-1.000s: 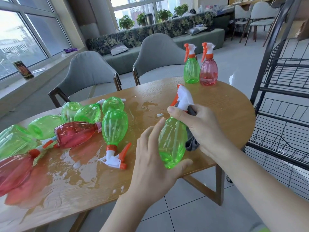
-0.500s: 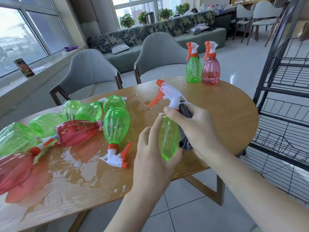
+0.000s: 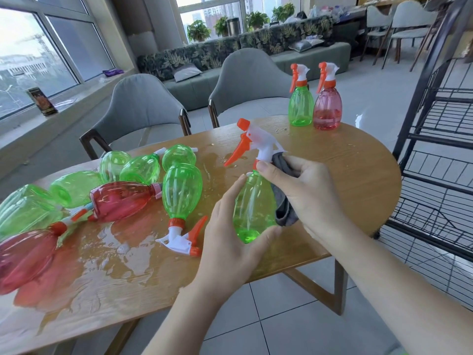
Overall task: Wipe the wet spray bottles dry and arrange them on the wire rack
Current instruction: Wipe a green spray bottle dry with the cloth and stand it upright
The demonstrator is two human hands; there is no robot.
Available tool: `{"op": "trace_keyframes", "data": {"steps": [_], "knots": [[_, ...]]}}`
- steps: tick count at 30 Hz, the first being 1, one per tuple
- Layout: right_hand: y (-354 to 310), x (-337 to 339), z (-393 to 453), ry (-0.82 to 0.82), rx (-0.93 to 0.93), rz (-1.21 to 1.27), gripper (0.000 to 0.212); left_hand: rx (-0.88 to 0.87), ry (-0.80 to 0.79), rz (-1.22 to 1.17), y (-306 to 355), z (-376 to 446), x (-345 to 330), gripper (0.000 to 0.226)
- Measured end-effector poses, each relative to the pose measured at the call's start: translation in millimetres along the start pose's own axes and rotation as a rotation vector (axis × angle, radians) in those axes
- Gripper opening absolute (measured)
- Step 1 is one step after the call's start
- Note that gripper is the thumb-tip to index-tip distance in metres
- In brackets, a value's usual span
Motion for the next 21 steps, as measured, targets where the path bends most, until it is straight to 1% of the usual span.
{"op": "trace_keyframes", "data": {"steps": [2,4,5,7,9,12,16,18,21], "knots": [[-2,0,-4,0.020,0.013,-0.047,0.018,0.025,0.012,-0.007,-3,0,0,0.093],[-3,1,-5,0.025,0.009,0.013,0.005,0.036,0.005,-0.021,-4,1,1,0.095],[-2,2,-6,0.032,0.008,0.045,0.003,0.035,-0.004,-0.027,-4,2,2,0.096],[-2,3,-9,0.068,0.015,0.081,0.013,0.019,-0.023,-0.042,-3,2,2,0.097],[-2,3,-13,0.116,0.046,0.040,0.016,0.013,-0.027,-0.056,-1,3,2,0.095],[-5,1,-21,0.180,0.116,-0.121,0.021,0.020,-0.011,-0.080,-2,4,1,0.096],[-10,-6,-24,0.239,0.332,-0.412,0.028,0.020,-0.025,-0.064,-4,7,0,0.099],[-12,-9,-21,0.217,0.445,-0.553,0.032,0.015,-0.047,-0.040,-5,9,-2,0.101],[-14,-10,-13,0.133,0.483,-0.699,0.033,0.023,-0.050,-0.047,-7,10,-4,0.099]]}}
Point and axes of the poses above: each hand's wrist, its own z-axis towards the middle knuckle, its own x-axis out of the back of the hand, y = z × x, the point moved 3 cm from there along z, towards the middle knuckle, and after that the axes turned 11 degrees about -y, right-handed, at the moved point
